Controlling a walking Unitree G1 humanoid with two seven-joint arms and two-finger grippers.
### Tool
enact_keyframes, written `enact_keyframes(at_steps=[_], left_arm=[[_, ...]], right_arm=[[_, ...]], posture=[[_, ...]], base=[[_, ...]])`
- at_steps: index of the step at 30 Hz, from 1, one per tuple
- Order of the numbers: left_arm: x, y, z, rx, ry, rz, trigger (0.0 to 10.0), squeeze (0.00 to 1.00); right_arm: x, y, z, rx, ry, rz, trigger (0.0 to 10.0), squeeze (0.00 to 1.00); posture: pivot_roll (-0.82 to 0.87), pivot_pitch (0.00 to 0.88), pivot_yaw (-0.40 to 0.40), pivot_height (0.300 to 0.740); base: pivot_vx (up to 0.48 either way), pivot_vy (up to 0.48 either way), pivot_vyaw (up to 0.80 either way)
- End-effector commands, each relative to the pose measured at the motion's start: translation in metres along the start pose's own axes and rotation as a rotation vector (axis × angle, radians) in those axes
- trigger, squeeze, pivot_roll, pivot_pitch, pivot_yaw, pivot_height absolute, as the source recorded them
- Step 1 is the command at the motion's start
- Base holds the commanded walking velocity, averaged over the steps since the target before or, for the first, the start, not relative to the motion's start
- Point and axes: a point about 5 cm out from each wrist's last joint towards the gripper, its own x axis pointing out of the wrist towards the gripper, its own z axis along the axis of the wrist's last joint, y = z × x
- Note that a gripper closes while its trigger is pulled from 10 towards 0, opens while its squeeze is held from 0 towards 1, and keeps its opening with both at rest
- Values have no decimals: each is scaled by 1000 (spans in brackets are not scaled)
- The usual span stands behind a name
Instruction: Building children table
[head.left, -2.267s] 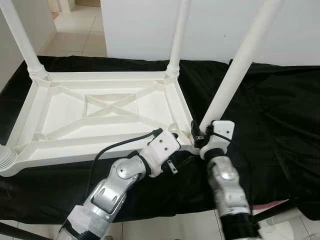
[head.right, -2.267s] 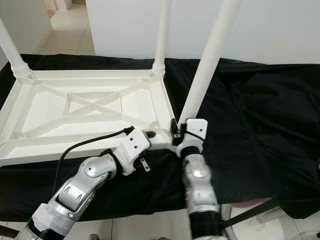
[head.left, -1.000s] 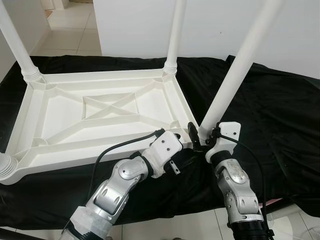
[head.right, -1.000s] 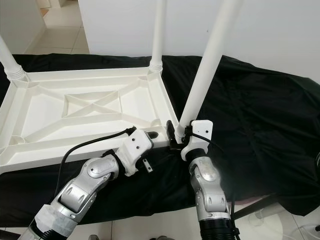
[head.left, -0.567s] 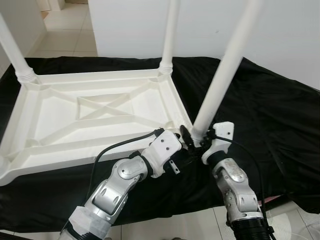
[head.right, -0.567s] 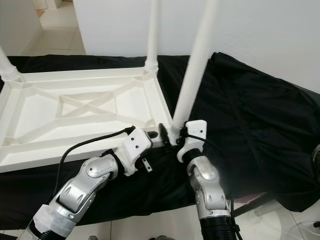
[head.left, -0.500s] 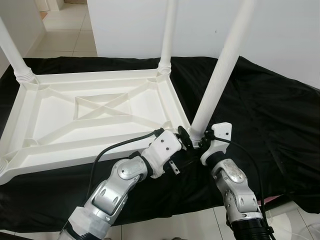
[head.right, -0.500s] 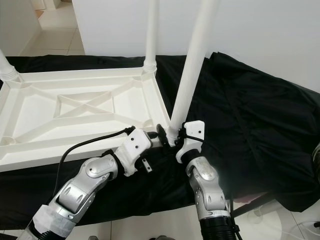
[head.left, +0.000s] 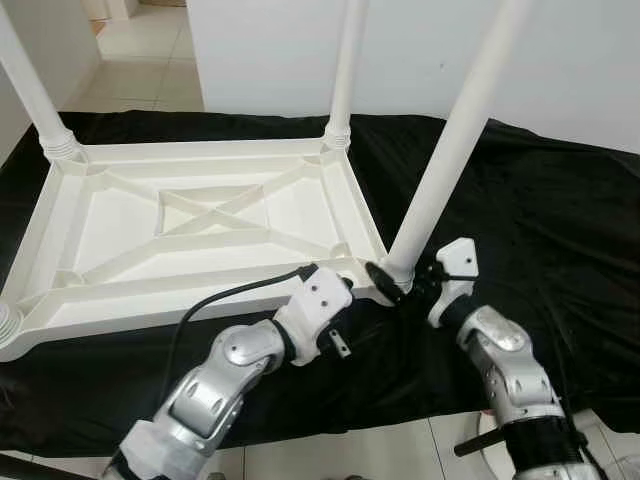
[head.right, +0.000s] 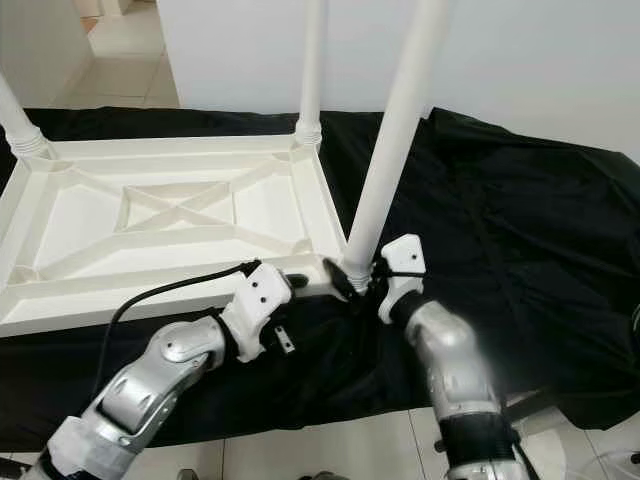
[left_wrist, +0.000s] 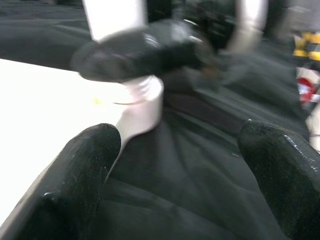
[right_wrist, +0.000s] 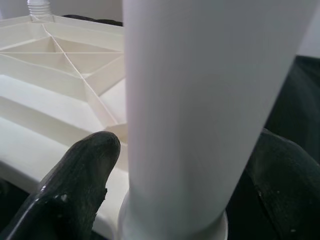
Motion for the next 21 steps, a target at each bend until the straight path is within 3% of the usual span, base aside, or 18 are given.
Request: enact_keyframes(at_steps=[1,3,4,5,7,8,16,17,18,19,20,21], left_arm=[[-2,-3,1,-13,-2,-48,10000,0],[-3,-4,2,-16,-4,-56,10000,0],[-4,-5,3,-19,-5,-62,10000,0],[-4,-5,3,-19,-5,-62,10000,0],[-5,-7,4,-18,-6,-87,10000,0],[-5,-8,4,-16,-6,-98,10000,0],[-3,-3,7,48,-15,-29,10000,0],[-2,-3,6,51,-13,-8,10000,0],[-1,-4,6,49,-12,4,10000,0],[-1,-4,6,49,-12,4,10000,0],[-1,-4,5,47,-11,8,10000,0],[-1,-4,4,41,0,19,10000,0]], right_arm=[[1,-3,-2,-20,17,36,10000,0],[4,-4,-1,-29,17,58,10000,0],[7,-5,-1,-37,19,73,8000,0],[7,-5,-1,-37,19,73,8000,0],[12,-8,-2,-44,29,99,667,0],[14,-9,-3,-41,32,104,0,0],[13,-10,-7,-28,47,129,0,0],[11,-11,-10,-18,54,119,510,0],[10,-12,-12,-6,53,113,4314,0],[10,-12,-12,-6,53,113,4314,0],[9,-13,-14,0,59,96,10000,0],[8,-12,-15,15,53,86,10000,0]], posture=[[-32,87,-87,740],[-29,85,-90,740],[-26,81,-93,740],[-26,81,-93,740],[-20,81,-99,740],[-20,81,-99,740],[-18,82,-106,740],[-20,81,-104,740],[-18,81,-103,740],[-18,81,-103,740],[-19,82,-98,740],[-25,81,-94,740]], base=[[0,0,0],[0,0,0],[0,0,0],[0,0,0],[0,0,0],[0,0,0],[0,0,0],[0,0,0],[0,0,0],[0,0,0],[0,0,0],[0,0,0]])
